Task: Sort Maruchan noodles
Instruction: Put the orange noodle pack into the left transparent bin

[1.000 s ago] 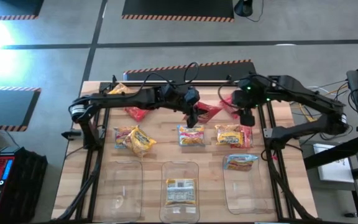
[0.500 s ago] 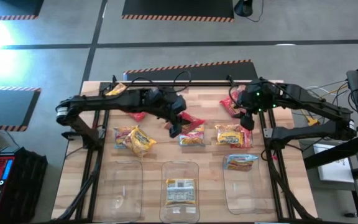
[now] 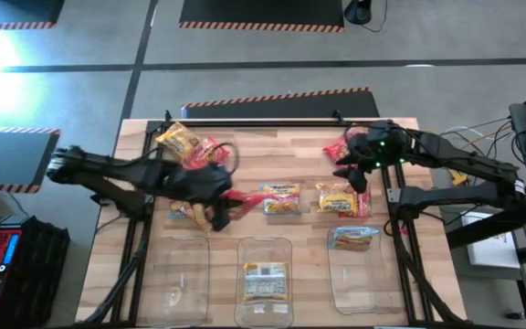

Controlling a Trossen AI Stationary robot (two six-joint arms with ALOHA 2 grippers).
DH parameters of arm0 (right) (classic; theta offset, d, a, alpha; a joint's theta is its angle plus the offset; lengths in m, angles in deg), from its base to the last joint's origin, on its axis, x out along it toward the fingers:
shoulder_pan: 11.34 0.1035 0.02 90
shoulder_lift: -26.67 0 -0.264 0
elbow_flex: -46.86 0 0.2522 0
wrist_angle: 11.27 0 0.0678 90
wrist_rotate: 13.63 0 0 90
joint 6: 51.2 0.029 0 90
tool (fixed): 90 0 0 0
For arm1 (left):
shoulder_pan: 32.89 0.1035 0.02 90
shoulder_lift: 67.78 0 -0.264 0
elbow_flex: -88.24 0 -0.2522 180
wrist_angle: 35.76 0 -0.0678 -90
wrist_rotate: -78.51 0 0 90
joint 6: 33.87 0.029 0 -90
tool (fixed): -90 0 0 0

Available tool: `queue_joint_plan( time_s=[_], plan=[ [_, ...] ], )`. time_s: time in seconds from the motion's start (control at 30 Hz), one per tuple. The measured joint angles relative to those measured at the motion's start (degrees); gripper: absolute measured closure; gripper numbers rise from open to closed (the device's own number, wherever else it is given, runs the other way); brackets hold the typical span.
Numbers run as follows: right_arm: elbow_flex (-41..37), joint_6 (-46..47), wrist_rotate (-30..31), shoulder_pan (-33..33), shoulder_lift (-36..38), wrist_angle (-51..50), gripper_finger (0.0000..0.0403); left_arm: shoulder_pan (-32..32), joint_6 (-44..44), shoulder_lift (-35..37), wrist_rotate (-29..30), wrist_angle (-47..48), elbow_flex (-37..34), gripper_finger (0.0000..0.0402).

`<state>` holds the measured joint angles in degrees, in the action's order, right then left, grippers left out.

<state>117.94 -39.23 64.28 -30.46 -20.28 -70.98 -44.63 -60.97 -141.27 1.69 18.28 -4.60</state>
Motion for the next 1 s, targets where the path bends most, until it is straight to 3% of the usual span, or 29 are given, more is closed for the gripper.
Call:
queue_joint_plan(
  time_s=[0.37, 0.7, 1.0],
  plan=[
    [0.02, 4.73, 0.29, 0.91, 1.05, 3.05, 0.0204, -19.52, -20.02, 17.13, 15.85, -6.93, -20.90, 0.0329],
    [0.02, 5.59, 0.19, 0.89, 1.04, 3.03, 0.0204, -36.23, -33.77, 20.04, 27.09, -7.64, -29.56, 0.0329],
    [0.02, 5.46, 0.14, 0.89, 1.04, 3.01, 0.0204, -42.46, -36.96, 20.04, 32.84, -7.13, -32.16, 0.0329]
  ],
)
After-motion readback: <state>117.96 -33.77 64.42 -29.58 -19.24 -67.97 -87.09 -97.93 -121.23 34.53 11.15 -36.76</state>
